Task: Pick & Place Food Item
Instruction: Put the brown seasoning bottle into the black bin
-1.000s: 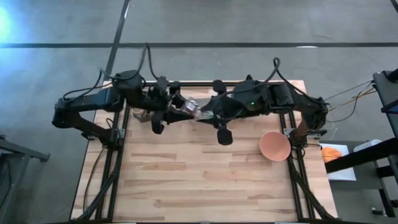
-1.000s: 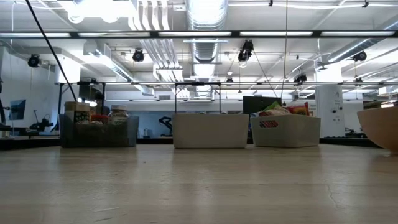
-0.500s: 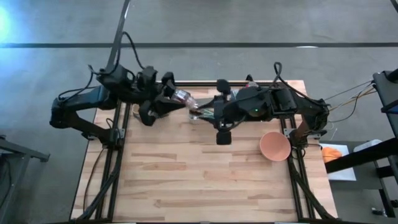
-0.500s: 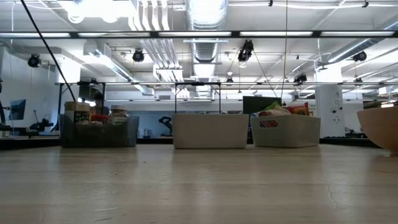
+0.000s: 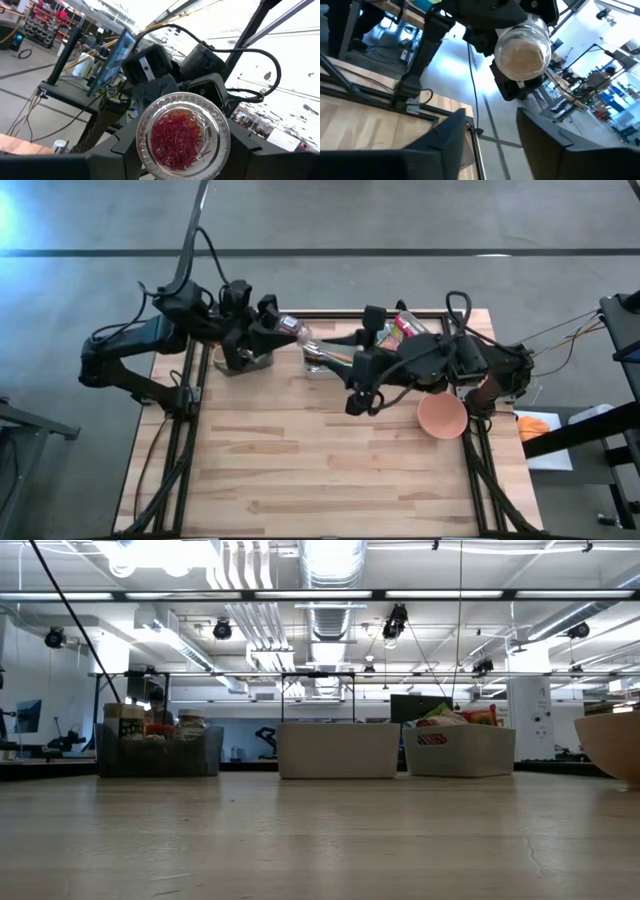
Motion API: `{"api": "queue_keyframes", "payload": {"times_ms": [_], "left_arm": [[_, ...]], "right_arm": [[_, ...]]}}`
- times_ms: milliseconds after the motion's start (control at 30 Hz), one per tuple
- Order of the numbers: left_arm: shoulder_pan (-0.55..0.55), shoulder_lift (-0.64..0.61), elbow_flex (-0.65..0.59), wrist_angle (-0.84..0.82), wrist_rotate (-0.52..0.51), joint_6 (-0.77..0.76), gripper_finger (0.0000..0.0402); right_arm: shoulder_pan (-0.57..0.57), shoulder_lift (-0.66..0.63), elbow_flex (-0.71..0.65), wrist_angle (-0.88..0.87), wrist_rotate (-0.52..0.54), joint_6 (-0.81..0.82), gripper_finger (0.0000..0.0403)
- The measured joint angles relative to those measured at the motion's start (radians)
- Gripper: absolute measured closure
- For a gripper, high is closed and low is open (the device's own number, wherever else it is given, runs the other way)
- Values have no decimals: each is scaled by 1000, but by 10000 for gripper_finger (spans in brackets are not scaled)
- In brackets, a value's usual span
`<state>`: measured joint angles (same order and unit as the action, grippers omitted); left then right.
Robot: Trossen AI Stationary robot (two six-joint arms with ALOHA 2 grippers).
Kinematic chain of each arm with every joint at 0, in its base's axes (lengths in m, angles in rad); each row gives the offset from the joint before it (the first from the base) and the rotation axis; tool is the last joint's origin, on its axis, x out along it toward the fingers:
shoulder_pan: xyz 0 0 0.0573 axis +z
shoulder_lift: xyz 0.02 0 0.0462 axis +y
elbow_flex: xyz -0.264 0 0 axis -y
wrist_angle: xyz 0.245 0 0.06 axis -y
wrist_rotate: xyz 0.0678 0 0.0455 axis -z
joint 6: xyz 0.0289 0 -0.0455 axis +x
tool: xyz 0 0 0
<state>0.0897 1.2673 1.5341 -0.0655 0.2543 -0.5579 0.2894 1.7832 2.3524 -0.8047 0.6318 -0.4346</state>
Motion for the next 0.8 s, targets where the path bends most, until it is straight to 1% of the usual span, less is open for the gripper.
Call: {"api": "queue_keyframes", "payload": {"times_ms": [133, 200, 233, 367, 533, 800], "left_arm": [[6, -2, 0, -5, 0, 0, 221], [7, -2, 0, -5, 0, -2, 221], [7, -2, 0, -5, 0, -8, 221], [10, -2, 0, -2, 0, -27, 221], [10, -2, 0, 36, -3, -47, 221], [10, 1, -1, 49, 11, -84, 221]], "right_arm": [[0, 0, 0, 15, -4, -13, 174], [1, 2, 0, 59, 27, -35, 142], [1, 2, 0, 71, 43, -43, 128], [0, 6, -1, 135, 54, -110, 87], [1, 30, -3, 211, 78, -187, 64], [6, 69, -3, 317, 85, -363, 62]]}}
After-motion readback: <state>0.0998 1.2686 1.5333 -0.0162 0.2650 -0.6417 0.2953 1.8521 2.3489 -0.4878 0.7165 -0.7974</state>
